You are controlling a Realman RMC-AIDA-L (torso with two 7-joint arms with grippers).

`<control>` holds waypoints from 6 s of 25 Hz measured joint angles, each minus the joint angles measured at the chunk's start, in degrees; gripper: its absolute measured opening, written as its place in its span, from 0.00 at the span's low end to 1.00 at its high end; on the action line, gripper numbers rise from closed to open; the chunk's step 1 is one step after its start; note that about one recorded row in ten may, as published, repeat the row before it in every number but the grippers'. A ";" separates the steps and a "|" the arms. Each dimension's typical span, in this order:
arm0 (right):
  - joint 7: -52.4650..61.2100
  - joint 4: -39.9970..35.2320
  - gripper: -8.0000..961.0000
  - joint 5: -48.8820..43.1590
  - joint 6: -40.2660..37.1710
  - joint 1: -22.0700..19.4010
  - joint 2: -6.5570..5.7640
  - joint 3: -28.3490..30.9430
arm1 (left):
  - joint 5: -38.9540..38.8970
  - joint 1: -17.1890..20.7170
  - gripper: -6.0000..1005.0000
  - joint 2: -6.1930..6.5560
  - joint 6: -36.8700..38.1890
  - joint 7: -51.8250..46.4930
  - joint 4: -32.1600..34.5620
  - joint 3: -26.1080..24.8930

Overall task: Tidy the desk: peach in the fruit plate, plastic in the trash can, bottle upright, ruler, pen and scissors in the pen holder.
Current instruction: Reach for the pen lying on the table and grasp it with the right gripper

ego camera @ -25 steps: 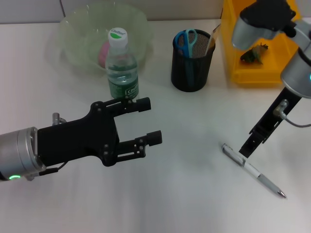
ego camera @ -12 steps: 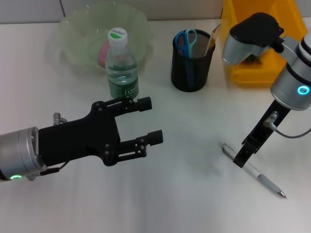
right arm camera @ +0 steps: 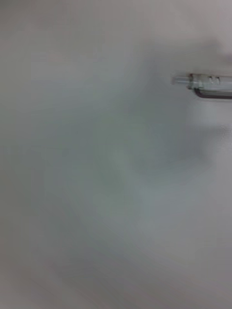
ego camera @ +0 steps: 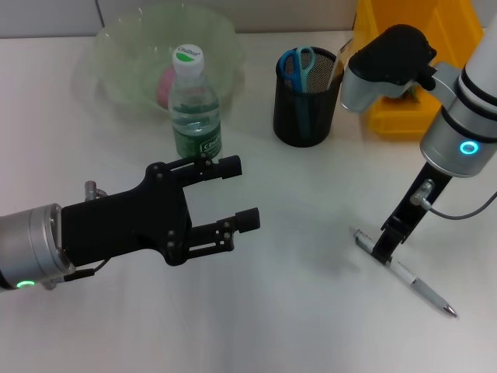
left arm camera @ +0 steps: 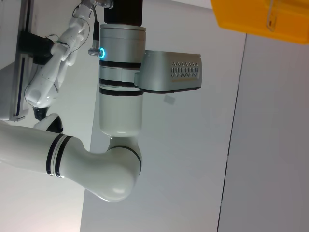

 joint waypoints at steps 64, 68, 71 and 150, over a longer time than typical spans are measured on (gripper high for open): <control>4.49 2.59 0.55 1.93 7.32 1.17 0.18 -9.69 | 1.67 0.34 0.72 0.35 -4.49 0.70 0.01 -0.42; 4.49 2.56 0.55 3.03 7.55 1.14 0.17 -9.68 | 1.66 0.31 0.72 0.35 -4.60 0.70 0.00 -0.37; 4.49 2.56 0.55 3.23 7.53 1.14 0.17 -9.69 | 1.63 0.28 0.72 0.35 -4.62 0.70 0.00 -0.42; 4.71 3.09 0.33 3.24 8.43 1.06 0.17 -12.68 | 1.23 0.42 0.72 0.27 -4.80 1.32 0.00 -0.44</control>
